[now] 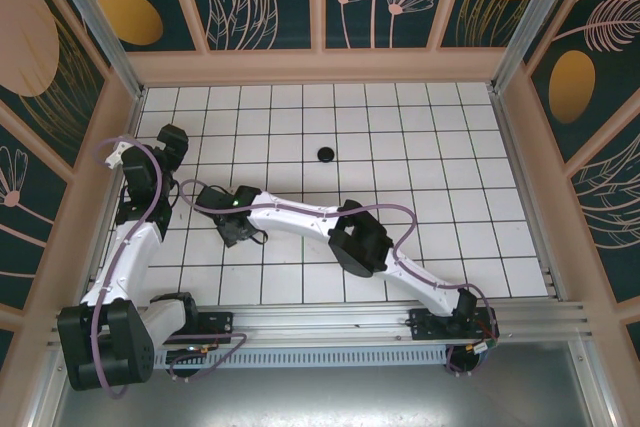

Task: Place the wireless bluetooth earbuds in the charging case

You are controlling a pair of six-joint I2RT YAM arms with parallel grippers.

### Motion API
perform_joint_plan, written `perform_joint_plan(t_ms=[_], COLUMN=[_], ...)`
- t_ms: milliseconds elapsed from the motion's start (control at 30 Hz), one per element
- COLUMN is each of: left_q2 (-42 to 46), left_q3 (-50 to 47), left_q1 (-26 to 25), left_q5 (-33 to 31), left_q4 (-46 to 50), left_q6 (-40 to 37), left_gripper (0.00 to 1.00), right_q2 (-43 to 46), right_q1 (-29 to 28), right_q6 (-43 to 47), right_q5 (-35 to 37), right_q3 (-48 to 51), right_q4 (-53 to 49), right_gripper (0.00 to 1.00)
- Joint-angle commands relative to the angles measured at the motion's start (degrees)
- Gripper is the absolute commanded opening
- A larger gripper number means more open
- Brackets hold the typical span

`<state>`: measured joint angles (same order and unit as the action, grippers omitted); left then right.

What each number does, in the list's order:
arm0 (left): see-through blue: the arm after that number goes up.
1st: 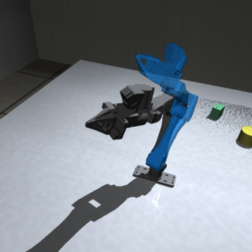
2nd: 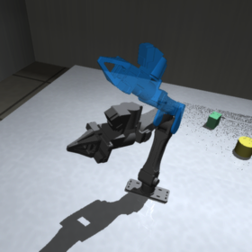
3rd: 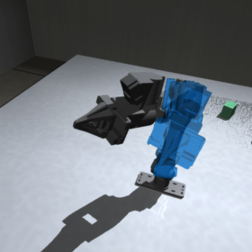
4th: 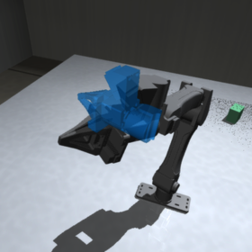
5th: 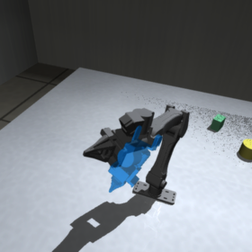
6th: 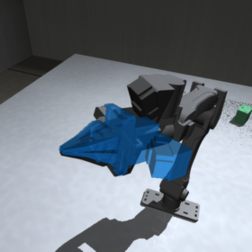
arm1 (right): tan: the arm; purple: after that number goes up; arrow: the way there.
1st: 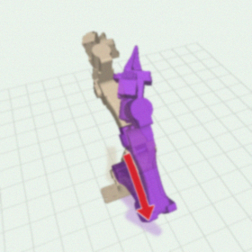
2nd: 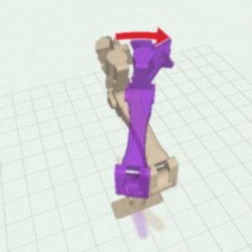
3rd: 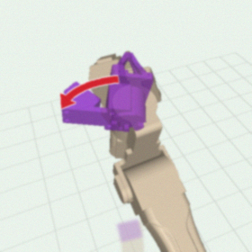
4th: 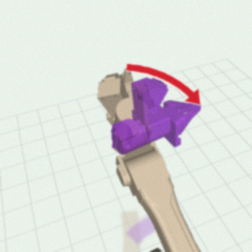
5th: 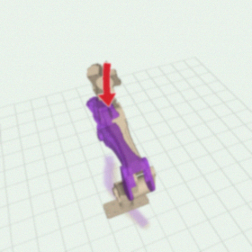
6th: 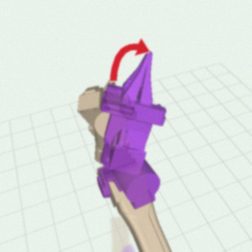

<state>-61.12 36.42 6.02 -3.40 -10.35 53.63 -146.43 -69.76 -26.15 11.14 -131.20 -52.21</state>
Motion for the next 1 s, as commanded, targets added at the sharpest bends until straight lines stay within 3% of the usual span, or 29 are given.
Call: perform_joint_plan(t_ms=[0,300,567,733,967], left_q2=[1.27,1.44,2.78,4.64,8.04], left_q3=[1.89,1.57,1.22,0.75,-2.22], left_q1=[0.39,0.39,0.39,0.33,0.39], left_q5=[1.11,4.05,5.64,6.59,10.7], left_q4=[0.07,-0.55,-0.22,0.22,-2.11], left_q6=[-1.48,-1.16,-0.56,-0.01,-3.44], left_gripper=[0.99,0.99,0.99,0.99,0.97], right_q2=[-0.43,-0.43,0.96,7.73,24.24], right_q1=[-0.47,-0.51,-0.47,0.62,4.68], right_q6=[2.37,4.83,5.0,2.07,-3.17], right_q5=[0.95,0.09,-0.06,0.81,2.0], right_q3=[1.16,1.71,2.82,8.63,26.73], right_q4=[-0.97,-0.64,-0.5,2.38,11.29], right_gripper=[0.65,0.58,0.35,0.33,0.33])
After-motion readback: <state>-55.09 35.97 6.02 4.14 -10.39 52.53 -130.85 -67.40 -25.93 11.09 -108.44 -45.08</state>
